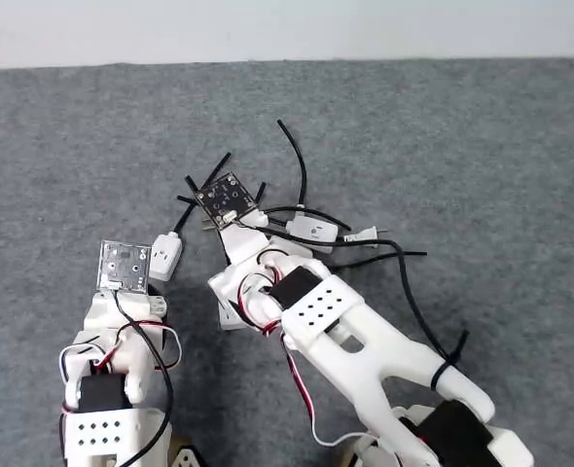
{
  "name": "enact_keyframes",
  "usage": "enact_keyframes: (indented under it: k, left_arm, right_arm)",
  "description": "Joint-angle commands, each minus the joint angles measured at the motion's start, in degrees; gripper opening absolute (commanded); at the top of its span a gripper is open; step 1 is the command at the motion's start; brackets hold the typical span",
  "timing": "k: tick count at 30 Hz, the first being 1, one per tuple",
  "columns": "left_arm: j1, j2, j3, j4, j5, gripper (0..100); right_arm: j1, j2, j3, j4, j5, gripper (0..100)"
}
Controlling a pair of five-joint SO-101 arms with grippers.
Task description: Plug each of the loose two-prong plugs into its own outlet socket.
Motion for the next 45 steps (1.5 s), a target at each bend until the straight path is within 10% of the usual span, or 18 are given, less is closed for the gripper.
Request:
enact_keyframes:
  k: [1, 45]
  left_arm:
    - [-0.44, -0.79, -0.48, -1.41, 0.18, 1]
    - [-0.44, -0.79, 0.04, -1.32, -1.85, 1]
  right_arm:
    - [-0.48, -0.13, 0.53, -1.19, 0.62, 0.8]
    - [1.89, -0.31, 2.99, -1.8, 1.76, 0.8]
